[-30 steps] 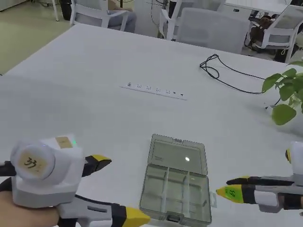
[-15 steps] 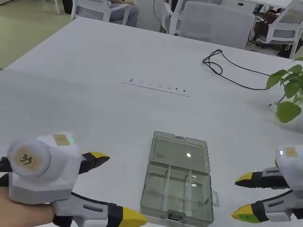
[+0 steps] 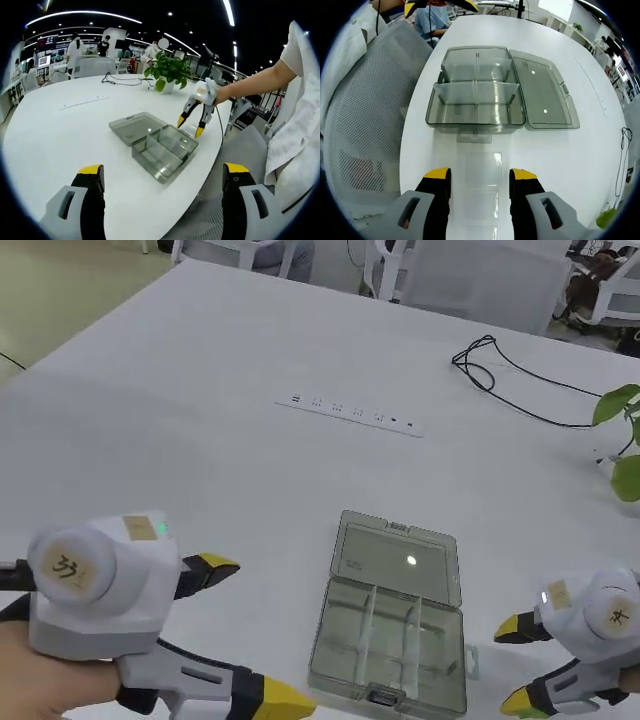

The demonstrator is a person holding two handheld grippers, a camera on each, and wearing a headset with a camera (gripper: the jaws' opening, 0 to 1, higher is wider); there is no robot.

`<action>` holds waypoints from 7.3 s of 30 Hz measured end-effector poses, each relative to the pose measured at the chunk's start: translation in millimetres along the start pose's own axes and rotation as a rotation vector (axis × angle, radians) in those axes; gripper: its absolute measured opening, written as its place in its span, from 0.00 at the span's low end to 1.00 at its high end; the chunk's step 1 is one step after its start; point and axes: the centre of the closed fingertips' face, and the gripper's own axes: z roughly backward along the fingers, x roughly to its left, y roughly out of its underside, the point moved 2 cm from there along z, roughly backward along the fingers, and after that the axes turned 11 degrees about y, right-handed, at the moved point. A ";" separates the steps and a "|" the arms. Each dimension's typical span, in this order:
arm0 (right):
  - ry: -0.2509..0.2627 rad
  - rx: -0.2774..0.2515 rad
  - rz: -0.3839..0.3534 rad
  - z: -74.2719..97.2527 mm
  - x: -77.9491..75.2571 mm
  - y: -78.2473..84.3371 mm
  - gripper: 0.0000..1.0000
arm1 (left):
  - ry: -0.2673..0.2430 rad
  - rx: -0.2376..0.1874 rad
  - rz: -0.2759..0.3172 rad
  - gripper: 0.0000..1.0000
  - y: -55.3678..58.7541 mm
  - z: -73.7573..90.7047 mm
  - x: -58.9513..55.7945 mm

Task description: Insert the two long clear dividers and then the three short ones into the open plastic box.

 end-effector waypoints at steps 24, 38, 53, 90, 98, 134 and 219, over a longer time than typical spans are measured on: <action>0.007 0.067 0.109 -9.9 1.1 5.5 0.34 | 0.012 -0.015 0.000 1.00 -4.9 -3.0 4.0; 0.014 0.071 0.096 -9.3 1.5 5.9 0.33 | 0.024 -0.011 -0.008 1.00 -5.8 -4.5 0.9; 0.083 0.043 0.028 10.3 -2.6 3.7 0.33 | 0.036 -0.016 -0.025 1.00 -10.4 -6.3 -3.3; 0.272 -0.174 -0.008 87.0 12.2 -88.4 0.33 | 0.119 -0.117 0.153 0.84 -46.2 -28.1 -20.6; 0.285 -0.216 0.015 96.1 18.8 -113.9 0.33 | 0.171 -0.127 0.261 0.72 -52.3 -40.6 -30.6; 0.292 -0.281 0.121 112.6 47.8 -171.4 0.33 | 0.345 -0.134 0.506 0.06 -59.1 -77.7 -65.8; -0.277 -0.439 -0.067 132.1 64.3 -200.3 0.03 | 0.465 -0.192 -0.167 0.00 -54.6 -48.4 -87.8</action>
